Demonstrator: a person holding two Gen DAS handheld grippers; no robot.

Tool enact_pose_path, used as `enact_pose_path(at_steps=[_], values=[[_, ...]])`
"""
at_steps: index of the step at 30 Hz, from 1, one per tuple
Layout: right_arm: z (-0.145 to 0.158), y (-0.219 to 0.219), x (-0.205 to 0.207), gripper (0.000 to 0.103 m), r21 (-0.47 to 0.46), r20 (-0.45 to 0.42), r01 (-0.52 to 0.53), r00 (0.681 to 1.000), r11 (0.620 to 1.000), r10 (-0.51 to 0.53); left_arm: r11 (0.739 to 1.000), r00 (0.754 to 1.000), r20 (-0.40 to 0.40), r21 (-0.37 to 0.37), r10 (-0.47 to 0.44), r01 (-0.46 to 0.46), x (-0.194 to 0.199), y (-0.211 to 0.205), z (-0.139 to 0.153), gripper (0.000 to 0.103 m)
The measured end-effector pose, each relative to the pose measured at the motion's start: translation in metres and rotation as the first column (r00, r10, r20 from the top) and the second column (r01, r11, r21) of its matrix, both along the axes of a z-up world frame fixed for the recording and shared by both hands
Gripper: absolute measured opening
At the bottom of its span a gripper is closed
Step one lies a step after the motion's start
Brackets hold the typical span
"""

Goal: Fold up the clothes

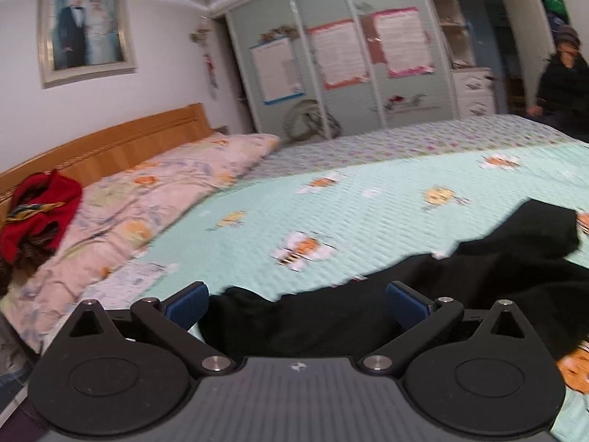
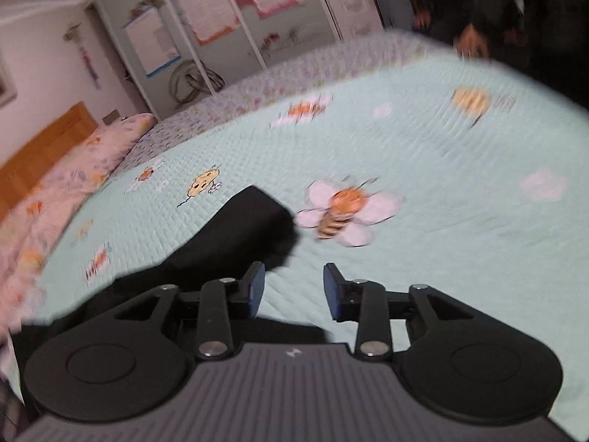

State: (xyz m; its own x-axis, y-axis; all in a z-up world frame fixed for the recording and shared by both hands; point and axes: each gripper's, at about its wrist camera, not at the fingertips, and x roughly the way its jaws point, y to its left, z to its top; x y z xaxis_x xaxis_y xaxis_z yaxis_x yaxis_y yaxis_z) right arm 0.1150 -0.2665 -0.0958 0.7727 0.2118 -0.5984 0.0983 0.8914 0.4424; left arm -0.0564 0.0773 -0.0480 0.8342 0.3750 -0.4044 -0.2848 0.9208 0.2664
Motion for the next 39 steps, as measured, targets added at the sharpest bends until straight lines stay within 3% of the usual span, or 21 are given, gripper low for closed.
enact_pose_path(at_steps=[3,9,12,14,16,20,21,23,25,28,30,31,33,36,39], values=[[-0.017,0.011,0.055,0.043,0.074,-0.028,0.047,0.999,0.996,-0.045,0.997,0.997,-0.043,-0.04,-0.06,0.058,0.004,-0.009,-0.008,0.102],[-0.044,0.028,0.122,0.062,-0.038,-0.079,0.036,0.996,0.999,-0.039,0.985,0.988,-0.12,-0.149,-0.102,0.083,0.018,-0.004,-0.024,0.102],[-0.061,0.033,0.134,0.061,-0.109,-0.144,0.04,0.988,0.993,-0.056,0.976,0.983,-0.153,-0.203,-0.106,0.074,0.024,0.003,-0.031,0.102],[-0.067,0.036,0.129,0.052,-0.123,-0.156,0.023,0.987,0.992,-0.043,0.973,0.98,-0.171,-0.224,-0.103,0.063,0.027,0.007,-0.035,0.102],[-0.069,0.041,0.122,0.009,-0.118,-0.144,-0.003,0.99,0.993,-0.014,0.971,0.977,-0.19,-0.233,-0.097,0.051,0.03,0.009,-0.04,0.102],[-0.054,0.057,0.099,0.003,-0.147,-0.046,-0.06,0.997,0.987,0.054,0.974,0.972,-0.216,-0.224,-0.092,0.042,0.034,0.007,-0.045,0.102],[-0.048,0.064,0.091,0.003,-0.195,-0.006,-0.087,0.996,0.977,0.087,0.975,0.971,-0.22,-0.22,-0.09,0.041,0.034,0.006,-0.046,0.102],[-0.036,0.082,0.075,0.003,-0.358,0.073,-0.125,0.984,0.925,0.161,0.976,0.969,-0.23,-0.214,-0.087,0.037,0.034,0.006,-0.048,0.102],[-0.026,0.097,0.064,0.002,-0.534,0.123,-0.11,0.971,0.838,0.206,0.979,0.967,-0.239,-0.199,-0.083,0.035,0.034,0.003,-0.05,0.102],[-0.012,0.099,0.059,0.0,-0.683,0.172,-0.028,0.965,0.73,0.199,0.981,0.965,-0.245,-0.189,-0.09,0.043,0.034,-0.003,-0.048,0.102],[-0.005,0.083,0.063,0.0,-0.738,0.212,0.092,0.972,0.669,0.101,0.981,0.965,-0.245,-0.186,-0.098,0.053,0.034,-0.006,-0.049,0.102],[-0.005,0.066,0.07,0.0,-0.733,0.186,0.108,0.982,0.672,0.045,0.982,0.964,-0.246,-0.182,-0.102,0.057,0.034,-0.007,-0.049,0.102],[-0.014,0.03,0.08,0.0,-0.659,0.089,0.085,0.995,0.748,-0.034,0.983,0.962,-0.252,-0.17,-0.108,0.066,0.034,-0.01,-0.052,0.102],[-0.016,-0.009,0.059,0.001,-0.517,0.104,0.164,0.986,0.84,-0.129,0.984,0.959,-0.258,-0.162,-0.116,0.075,0.033,-0.011,-0.055,0.102],[-0.013,-0.025,0.018,0.007,-0.3,0.14,0.199,0.977,0.933,-0.163,0.983,0.957,-0.265,-0.165,-0.119,0.077,0.034,-0.013,-0.056,0.102]])
